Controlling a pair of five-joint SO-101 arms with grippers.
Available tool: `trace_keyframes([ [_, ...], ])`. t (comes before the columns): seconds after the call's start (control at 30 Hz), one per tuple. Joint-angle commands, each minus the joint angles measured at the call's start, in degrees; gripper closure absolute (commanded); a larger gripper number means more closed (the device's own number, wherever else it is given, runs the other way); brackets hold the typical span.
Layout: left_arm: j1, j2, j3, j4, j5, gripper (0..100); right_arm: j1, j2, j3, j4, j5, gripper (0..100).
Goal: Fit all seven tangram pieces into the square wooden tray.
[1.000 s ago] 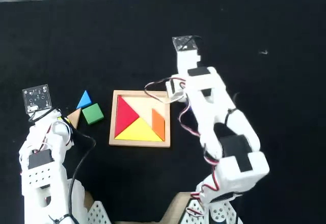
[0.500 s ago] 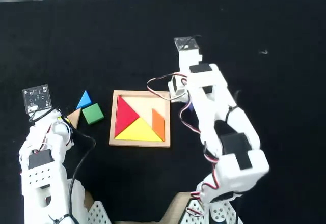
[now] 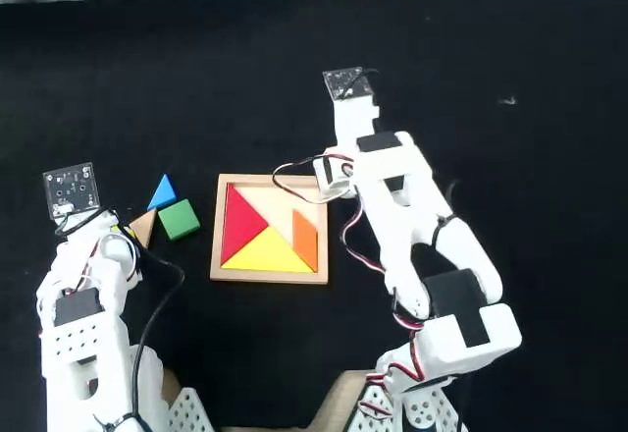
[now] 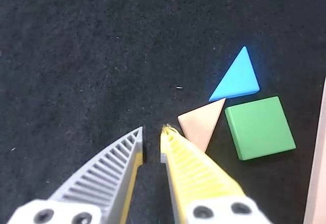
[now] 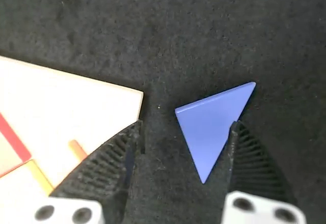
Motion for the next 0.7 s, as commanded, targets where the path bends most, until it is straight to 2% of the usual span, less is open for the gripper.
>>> trace_keyframes([
  [0.0, 0.57, -0.26, -0.31, -0.53, -0.35, 93, -0.79, 0.84, -0.75, -1.32, 0.44, 74.4],
  [0.5, 0.57, -0.26, -0.31, -0.53, -0.35, 93, 1.85, 5.93, -3.82, 0.18, 0.44, 74.5],
  [0.67, 0.48, -0.26, -0.31, -0.53, -0.35, 93, 5.01, 6.02, -3.65, 1.76, 0.88, 75.3],
])
